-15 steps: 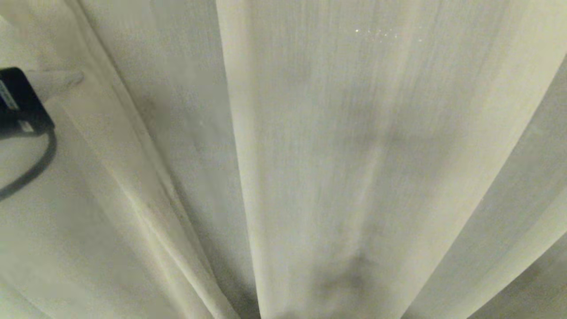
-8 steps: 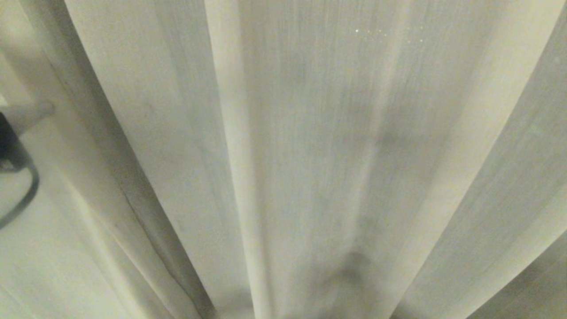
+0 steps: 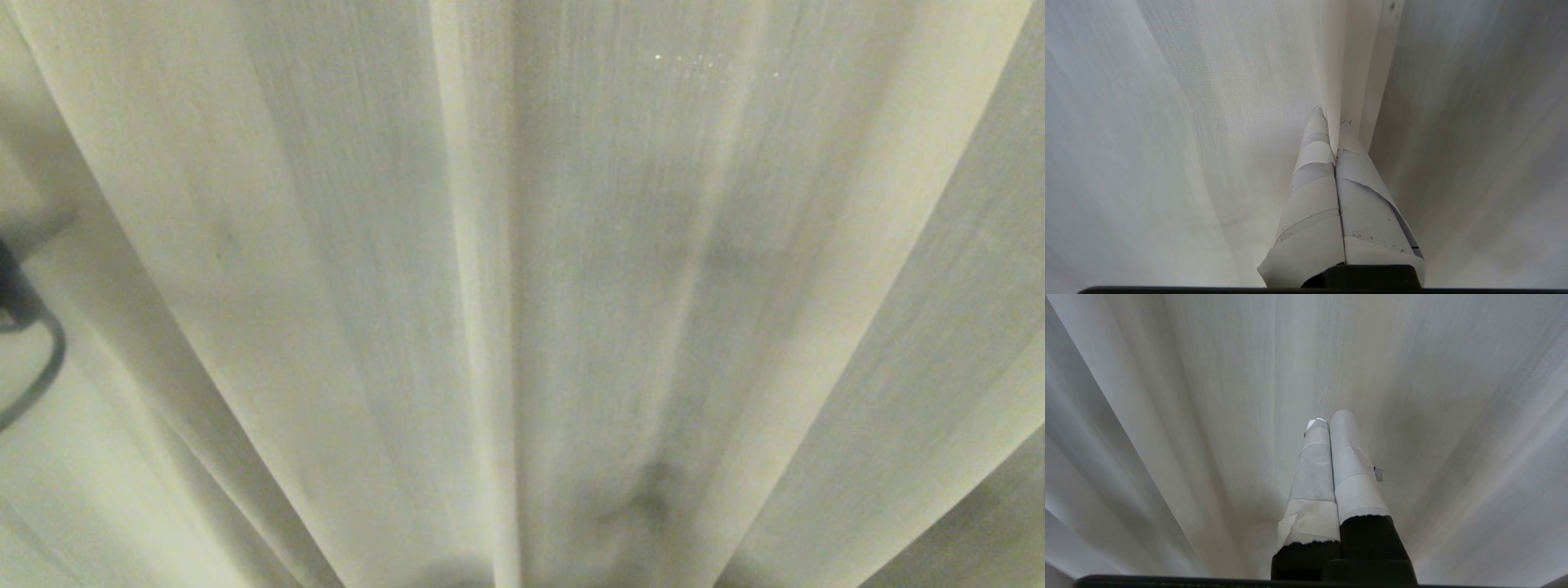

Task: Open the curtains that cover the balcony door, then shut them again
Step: Close the outer curtains on both sides

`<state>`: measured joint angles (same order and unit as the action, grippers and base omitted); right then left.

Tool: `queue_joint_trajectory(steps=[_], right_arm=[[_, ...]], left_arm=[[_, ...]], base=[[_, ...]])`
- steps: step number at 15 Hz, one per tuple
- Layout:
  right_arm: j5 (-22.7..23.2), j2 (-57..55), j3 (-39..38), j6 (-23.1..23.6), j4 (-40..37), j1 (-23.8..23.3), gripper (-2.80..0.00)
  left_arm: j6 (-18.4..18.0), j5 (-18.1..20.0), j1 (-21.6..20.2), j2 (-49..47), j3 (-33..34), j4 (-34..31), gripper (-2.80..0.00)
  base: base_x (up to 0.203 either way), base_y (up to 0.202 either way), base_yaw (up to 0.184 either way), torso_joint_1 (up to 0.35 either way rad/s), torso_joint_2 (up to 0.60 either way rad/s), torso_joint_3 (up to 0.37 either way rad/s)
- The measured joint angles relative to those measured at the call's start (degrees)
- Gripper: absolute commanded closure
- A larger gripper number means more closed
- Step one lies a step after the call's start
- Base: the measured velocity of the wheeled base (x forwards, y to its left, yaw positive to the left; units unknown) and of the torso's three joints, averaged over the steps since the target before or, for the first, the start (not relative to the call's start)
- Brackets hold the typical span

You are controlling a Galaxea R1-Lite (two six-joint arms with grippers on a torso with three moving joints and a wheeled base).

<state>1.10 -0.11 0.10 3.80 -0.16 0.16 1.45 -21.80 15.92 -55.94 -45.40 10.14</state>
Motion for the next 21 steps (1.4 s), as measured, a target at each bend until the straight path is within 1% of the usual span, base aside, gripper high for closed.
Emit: queue_joint_trajectory(steps=[1, 2, 7, 10, 12, 16, 20, 21], right_arm=[[0.0, 0.0, 0.0, 0.0, 0.0, 0.0, 0.00], [0.0, 0.0, 0.0, 0.0, 0.0, 0.0, 0.00], [0.0, 0.0, 0.0, 0.0, 0.0, 0.0, 0.00], [0.0, 0.0, 0.0, 0.0, 0.0, 0.0, 0.00], [0.0, 0.0, 0.0, 0.0, 0.0, 0.0, 0.00], [0.0, 0.0, 0.0, 0.0, 0.0, 0.0, 0.00], [0.0, 0.0, 0.0, 0.0, 0.0, 0.0, 0.00], [0.0, 0.0, 0.0, 0.0, 0.0, 0.0, 0.00]], left_arm=[[0.0, 0.0, 0.0, 0.1, 0.3, 0.0, 0.00], [0.0, 0.0, 0.0, 0.4, 0.5, 0.0, -2.80], [0.0, 0.1, 0.1, 2.8, 2.9, -0.1, -2.80], [0.0, 0.1, 0.1, 5.6, 3.1, -0.2, -2.80], [0.0, 0.1, 0.1, 8.6, 3.2, -2.3, -2.80], [-0.2, 0.1, 0.1, 19.3, 3.2, -14.2, -2.80], [-2.4, 0.2, 0.1, 32.3, 2.9, -27.4, -2.80], [-2.8, 0.2, 0.1, 34.8, 2.8, -30.4, 0.00]], base=[[0.000, 0.000, 0.000, 0.000, 0.00, 0.000], [0.000, 0.000, 0.000, 0.000, 0.00, 0.000], [0.000, 0.000, 0.000, 0.000, 0.00, 0.000], [0.000, 0.000, 0.000, 0.000, 0.00, 0.000], [0.000, 0.000, 0.000, 0.000, 0.00, 0.000], [0.000, 0.000, 0.000, 0.000, 0.00, 0.000], [0.000, 0.000, 0.000, 0.000, 0.00, 0.000], [0.000, 0.000, 0.000, 0.000, 0.00, 0.000]])
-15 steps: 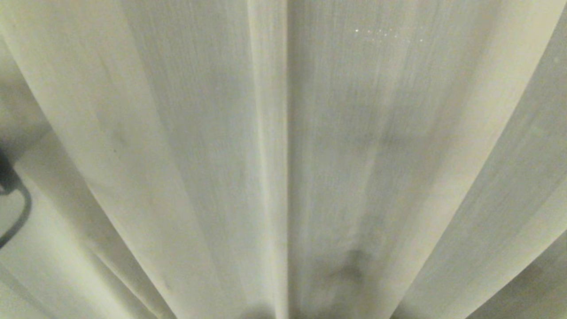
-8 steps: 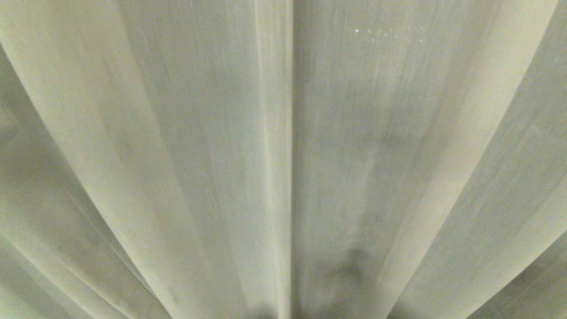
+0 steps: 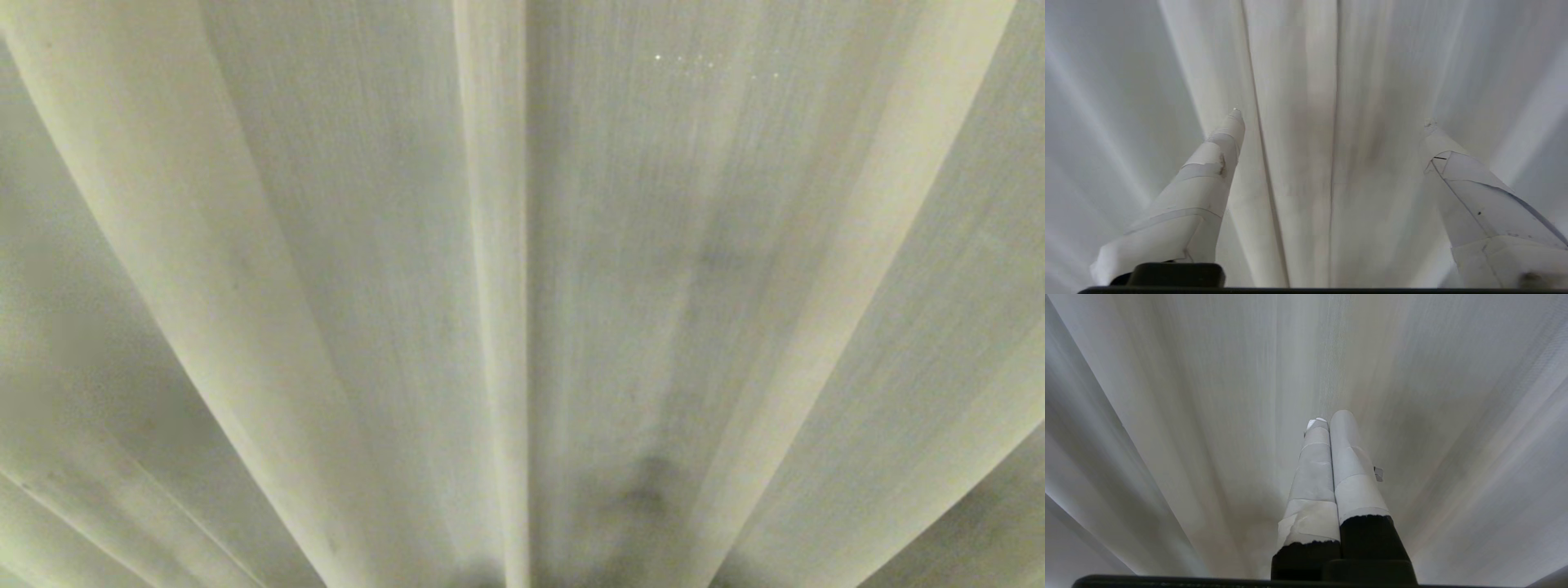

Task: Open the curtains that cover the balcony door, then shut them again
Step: Close the outer curtains on both sides

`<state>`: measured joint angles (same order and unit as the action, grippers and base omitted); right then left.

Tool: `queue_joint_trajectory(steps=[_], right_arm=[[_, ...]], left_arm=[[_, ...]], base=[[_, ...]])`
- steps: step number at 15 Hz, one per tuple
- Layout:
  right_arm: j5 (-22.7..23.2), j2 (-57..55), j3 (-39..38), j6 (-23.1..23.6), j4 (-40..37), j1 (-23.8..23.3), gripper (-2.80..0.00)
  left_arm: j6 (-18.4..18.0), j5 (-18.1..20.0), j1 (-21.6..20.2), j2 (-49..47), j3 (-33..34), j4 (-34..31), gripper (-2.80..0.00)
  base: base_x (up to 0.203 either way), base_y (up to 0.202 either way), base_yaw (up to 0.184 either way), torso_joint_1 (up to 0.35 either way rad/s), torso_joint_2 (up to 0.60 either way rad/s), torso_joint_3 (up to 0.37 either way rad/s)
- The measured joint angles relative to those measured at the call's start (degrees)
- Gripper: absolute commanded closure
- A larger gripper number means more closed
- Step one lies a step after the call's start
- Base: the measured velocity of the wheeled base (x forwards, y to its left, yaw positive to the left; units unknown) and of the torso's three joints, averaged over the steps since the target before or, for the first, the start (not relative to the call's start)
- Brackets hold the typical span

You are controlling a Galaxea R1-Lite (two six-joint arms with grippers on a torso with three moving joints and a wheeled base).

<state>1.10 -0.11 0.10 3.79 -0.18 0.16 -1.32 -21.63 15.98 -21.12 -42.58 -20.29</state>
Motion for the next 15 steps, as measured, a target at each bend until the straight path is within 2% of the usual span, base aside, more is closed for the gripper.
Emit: queue_joint_trajectory(steps=[4, 10, 13, 15], right_arm=[[0.0, 0.0, 0.0, 0.0, 0.0, 0.0, 0.00], [0.0, 0.0, 0.0, 0.0, 0.0, 0.0, 0.00], [0.0, 0.0, 0.0, 0.0, 0.0, 0.0, 0.00], [0.0, 0.0, 0.0, 0.0, 0.0, 0.0, 0.00]], left_arm=[[2.0, 0.3, 0.0, 4.1, 1.3, -1.8, 0.00], [2.4, 0.8, 0.0, 5.2, 6.8, -1.2, 0.00], [2.8, 0.8, 0.0, 5.2, 13.5, 3.6, 0.00], [3.3, 0.8, 0.0, 5.2, 19.5, 10.1, 0.00]], base=[[0.000, 0.000, 0.000, 0.000, 0.00, 0.000], [0.000, 0.000, 0.000, 0.000, 0.00, 0.000], [0.000, 0.000, 0.000, 0.000, 0.00, 0.000], [0.000, 0.000, 0.000, 0.000, 0.00, 0.000]])
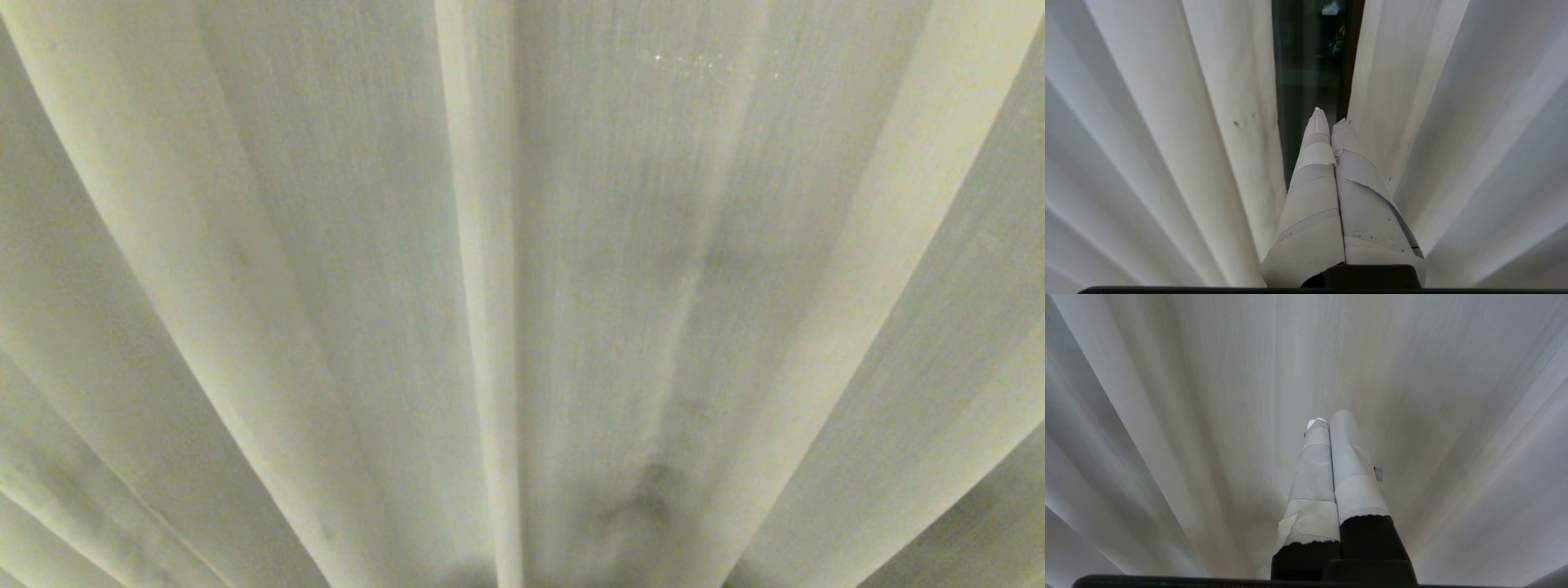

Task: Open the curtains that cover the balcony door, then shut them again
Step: Close the outer curtains on both sides

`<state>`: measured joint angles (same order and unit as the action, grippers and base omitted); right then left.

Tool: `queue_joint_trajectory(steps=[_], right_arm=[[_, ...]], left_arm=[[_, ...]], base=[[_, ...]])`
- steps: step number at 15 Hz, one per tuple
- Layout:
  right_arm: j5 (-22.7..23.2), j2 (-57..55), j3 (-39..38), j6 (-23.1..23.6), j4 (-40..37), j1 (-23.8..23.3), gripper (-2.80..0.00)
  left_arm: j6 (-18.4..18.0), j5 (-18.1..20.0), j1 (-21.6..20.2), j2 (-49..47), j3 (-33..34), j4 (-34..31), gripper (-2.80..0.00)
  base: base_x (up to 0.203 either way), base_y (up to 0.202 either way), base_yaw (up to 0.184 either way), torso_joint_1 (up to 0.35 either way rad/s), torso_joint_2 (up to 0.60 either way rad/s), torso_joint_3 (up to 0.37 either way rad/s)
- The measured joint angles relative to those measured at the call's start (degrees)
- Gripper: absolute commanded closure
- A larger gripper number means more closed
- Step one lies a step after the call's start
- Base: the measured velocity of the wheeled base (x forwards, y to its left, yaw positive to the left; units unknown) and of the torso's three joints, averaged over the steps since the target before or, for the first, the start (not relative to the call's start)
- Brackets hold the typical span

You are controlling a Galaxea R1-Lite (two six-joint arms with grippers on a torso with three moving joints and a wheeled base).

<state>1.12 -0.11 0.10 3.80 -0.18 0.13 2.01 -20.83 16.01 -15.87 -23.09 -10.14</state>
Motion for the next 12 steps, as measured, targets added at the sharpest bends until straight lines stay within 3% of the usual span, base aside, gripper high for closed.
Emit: queue_joint_trajectory(steps=[6, 8, 10, 12], right_arm=[[0.0, 0.0, 0.0, 0.0, 0.0, 0.0, 0.00], [0.0, 0.0, 0.0, 0.0, 0.0, 0.0, 0.00], [0.0, 0.0, 0.0, 0.0, 0.0, 0.0, 0.00], [0.0, 0.0, 0.0, 0.0, 0.0, 0.0, 0.00]], left_arm=[[0.3, 0.1, -0.2, 0.0, 16.9, 15.8, 0.00], [0.2, 0.6, -3.5, -0.1, 21.2, 21.4, 0.00], [0.0, 4.8, -9.9, -0.1, 22.6, 21.6, 0.00], [-0.3, 13.8, -15.7, 0.3, 23.0, 19.4, 0.00]], base=[[0.000, 0.000, 0.000, 0.000, 0.00, 0.000], [0.000, 0.000, 0.000, 0.000, 0.00, 0.000], [0.000, 0.000, 0.000, 0.000, 0.00, 0.000], [0.000, 0.000, 0.000, 0.000, 0.00, 0.000]])
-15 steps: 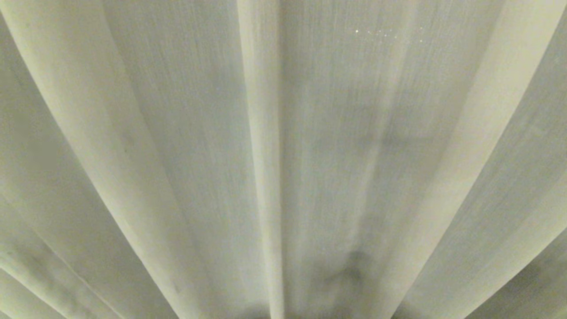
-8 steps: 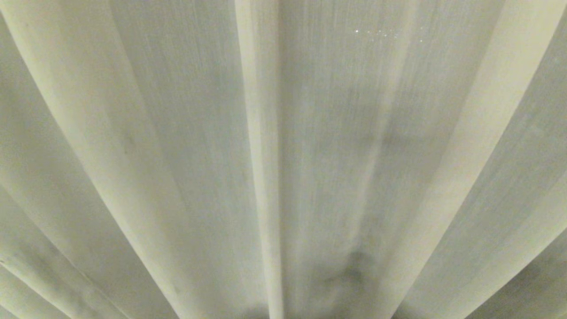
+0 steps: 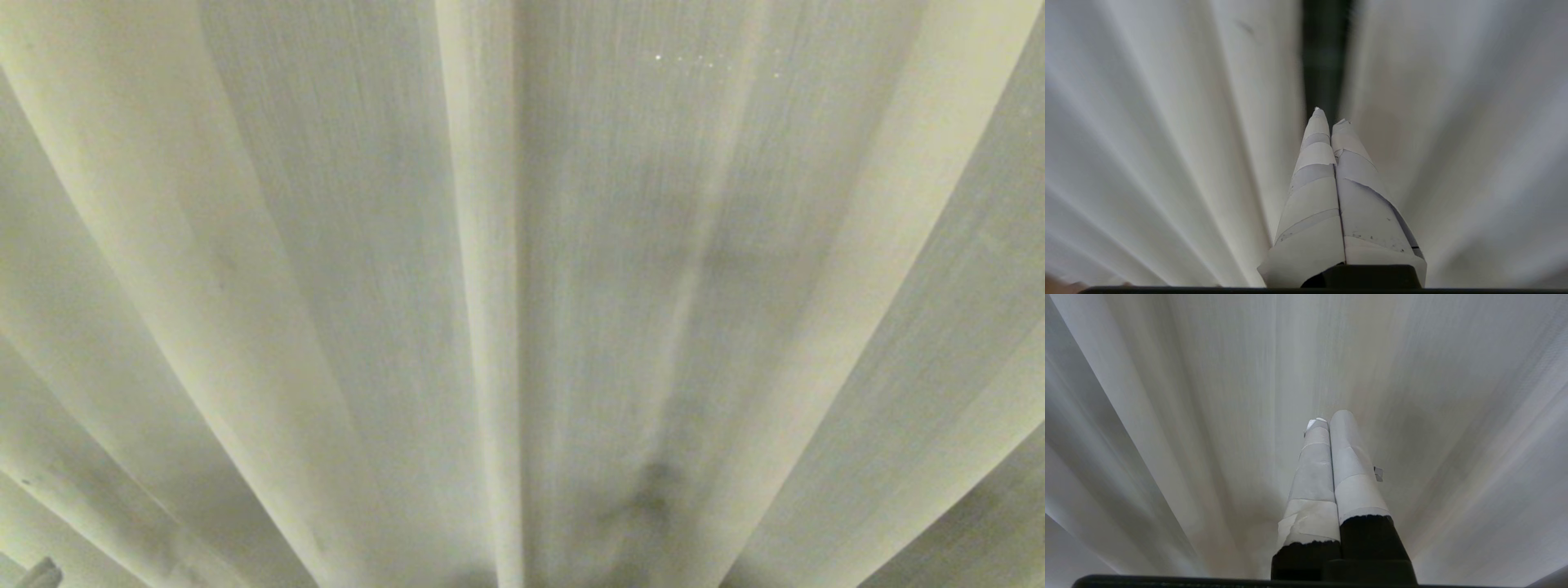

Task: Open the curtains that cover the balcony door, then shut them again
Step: Close the outer curtains on both sides

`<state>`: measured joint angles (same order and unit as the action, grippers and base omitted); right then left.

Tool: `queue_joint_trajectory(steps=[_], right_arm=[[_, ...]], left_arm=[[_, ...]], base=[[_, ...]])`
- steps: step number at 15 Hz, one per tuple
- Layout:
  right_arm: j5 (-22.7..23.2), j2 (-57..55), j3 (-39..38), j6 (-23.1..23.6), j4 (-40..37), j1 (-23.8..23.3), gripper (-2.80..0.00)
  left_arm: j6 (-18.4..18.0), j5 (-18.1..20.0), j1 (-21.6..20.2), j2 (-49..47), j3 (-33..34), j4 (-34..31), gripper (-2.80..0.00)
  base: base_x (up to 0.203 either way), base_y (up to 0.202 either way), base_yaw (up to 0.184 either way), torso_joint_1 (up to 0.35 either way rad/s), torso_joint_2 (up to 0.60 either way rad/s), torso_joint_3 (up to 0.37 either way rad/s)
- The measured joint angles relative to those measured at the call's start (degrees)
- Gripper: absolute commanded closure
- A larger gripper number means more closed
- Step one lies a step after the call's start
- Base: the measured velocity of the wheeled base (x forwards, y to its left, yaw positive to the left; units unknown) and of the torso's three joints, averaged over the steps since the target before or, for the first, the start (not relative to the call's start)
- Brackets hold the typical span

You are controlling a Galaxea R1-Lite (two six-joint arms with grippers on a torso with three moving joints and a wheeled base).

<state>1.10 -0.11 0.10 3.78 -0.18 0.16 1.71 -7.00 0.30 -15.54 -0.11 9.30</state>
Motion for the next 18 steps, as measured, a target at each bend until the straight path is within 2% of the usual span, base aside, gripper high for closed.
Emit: queue_joint_trajectory(steps=[1, 2, 3, 5, 7, 10, 15, 18], right_arm=[[0.0, 0.0, 0.0, 0.0, 0.0, 0.0, 0.00], [0.0, 0.0, 0.0, 0.0, 0.0, 0.0, 0.00], [0.0, 0.0, 0.0, 0.0, 0.0, 0.0, 0.00], [0.0, 0.0, 0.0, 0.0, 0.0, 0.0, 0.00], [0.0, 0.0, 0.0, 0.0, 0.0, 0.0, 0.00], [0.0, 0.0, 0.0, 0.0, 0.0, 0.0, 0.00], [0.0, 0.0, 0.0, 0.0, 0.0, 0.0, 0.00], [0.0, 0.0, 0.0, 0.0, 0.0, 0.0, 0.00]], left_arm=[[-0.2, 5.4, -1.4, 0.3, 0.0, -1.3, 0.00], [-0.5, 9.1, -2.2, 0.5, 0.1, -2.0, 0.00], [-0.5, 10.7, -2.6, 0.6, 0.1, -2.4, 0.00], [-1.2, 11.3, -4.4, -1.1, 0.1, -1.6, 0.00], [-2.8, 11.8, -9.3, -5.0, 0.1, 0.9, 0.00], [-3.9, 12.6, -12.5, -6.9, 0.1, -0.5, 0.00], [-4.8, 11.9, -12.8, -6.6, 0.1, -2.1, 0.00], [-5.1, 9.4, -9.9, -3.0, 0.1, -5.7, 0.00]], base=[[0.000, 0.000, 0.000, 0.000, 0.00, 0.000], [0.000, 0.000, 0.000, 0.000, 0.00, 0.000], [0.000, 0.000, 0.000, 0.000, 0.00, 0.000], [0.000, 0.000, 0.000, 0.000, 0.00, 0.000], [0.000, 0.000, 0.000, 0.000, 0.00, 0.000], [0.000, 0.000, 0.000, 0.000, 0.00, 0.000], [0.000, 0.000, 0.000, 0.000, 0.00, 0.000], [0.000, 0.000, 0.000, 0.000, 0.00, 0.000]])
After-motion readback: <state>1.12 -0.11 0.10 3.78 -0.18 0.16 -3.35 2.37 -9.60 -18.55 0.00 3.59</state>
